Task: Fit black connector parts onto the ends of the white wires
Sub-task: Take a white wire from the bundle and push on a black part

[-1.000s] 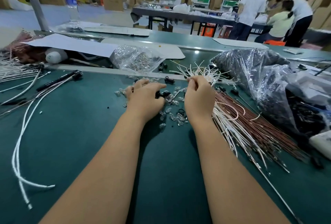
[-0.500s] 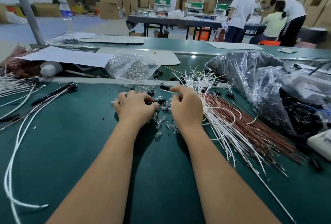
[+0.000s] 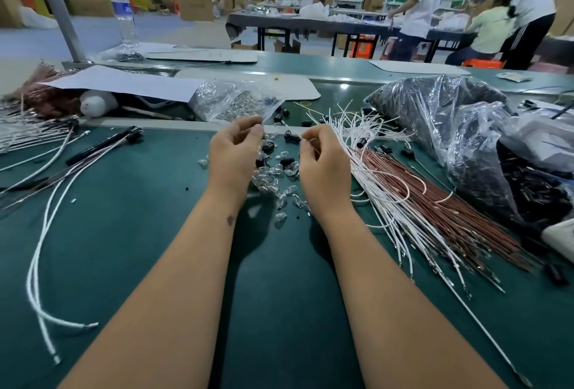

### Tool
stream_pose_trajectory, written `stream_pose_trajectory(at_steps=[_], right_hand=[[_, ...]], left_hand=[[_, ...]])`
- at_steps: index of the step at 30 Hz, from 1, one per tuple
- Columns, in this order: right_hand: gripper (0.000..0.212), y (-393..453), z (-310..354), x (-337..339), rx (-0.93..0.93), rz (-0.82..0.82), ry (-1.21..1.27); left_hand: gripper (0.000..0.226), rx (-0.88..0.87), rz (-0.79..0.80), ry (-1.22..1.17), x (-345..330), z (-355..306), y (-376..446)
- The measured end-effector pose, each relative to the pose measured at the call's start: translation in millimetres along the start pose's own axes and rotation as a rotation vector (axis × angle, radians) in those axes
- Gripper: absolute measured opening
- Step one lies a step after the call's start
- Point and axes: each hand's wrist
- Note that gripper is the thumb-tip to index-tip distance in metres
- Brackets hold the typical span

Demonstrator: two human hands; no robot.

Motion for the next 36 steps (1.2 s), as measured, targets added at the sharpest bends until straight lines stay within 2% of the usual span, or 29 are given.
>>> stream_pose_trajectory(at_steps=[5,10,14,23,29,36], right_hand=[[0.01,-4.8,2.0,2.5,0.058,-0.004,0.032],[0.012,-3.3,0.3,1.9,0.084,0.022,0.047],[0.012,-2.5,-1.8,-0.4,0.08,0.053,0.0],[0.011,0.8,-2.0,0.0,0.021,0.006,0.008],[0.01,2.3,-3.2,0.5,0.014,0.028,-0.02],[0.01,2.4,-2.0,2.9,0.053,0.029,-0.05]], left_hand=[[0.015,0.146,0.0,-0.35,1.6,-1.6,0.2],[0.018,0.188,-0.005,-0.498,1.1,-6.9,-0.7],[0.02,0.198,0.034,-0.482,-4.3,-9.3,-3.6],[0.02,0.187,0.128,-0.435,-3.2,-7.8,-5.9],[0.018,0.157,0.112,-0.384,3.6,-5.8,-3.7],[0.017,0.213,0.167,-0.439,6.9,-7.4,-4.3]])
Point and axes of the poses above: each hand's wrist, its own y-axis towards the middle knuckle, its own x-axis out of the back of the hand, z = x × y, and after that the axes turned 4 degrees about z, right-handed
